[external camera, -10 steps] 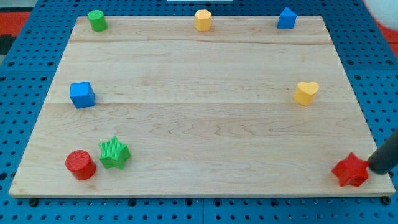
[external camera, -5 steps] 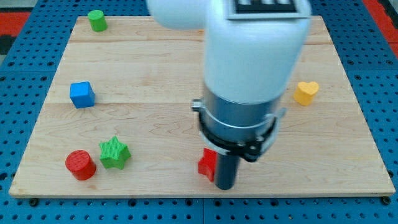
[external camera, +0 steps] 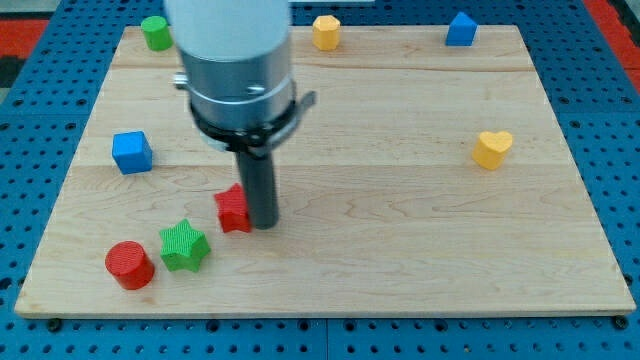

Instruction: Place the red star to the top left of the red circle

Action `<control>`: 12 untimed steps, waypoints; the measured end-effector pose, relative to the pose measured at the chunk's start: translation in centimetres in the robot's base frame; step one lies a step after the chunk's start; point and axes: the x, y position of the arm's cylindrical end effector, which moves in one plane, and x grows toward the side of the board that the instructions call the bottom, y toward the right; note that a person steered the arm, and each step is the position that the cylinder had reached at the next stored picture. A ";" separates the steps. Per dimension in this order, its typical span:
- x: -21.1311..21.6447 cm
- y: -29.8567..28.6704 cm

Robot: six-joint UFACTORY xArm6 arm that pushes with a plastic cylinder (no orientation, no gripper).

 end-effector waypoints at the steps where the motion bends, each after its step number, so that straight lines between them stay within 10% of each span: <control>1: -2.1 -2.3; 9: -4.7 -15.2; 12: 0.4 -14.8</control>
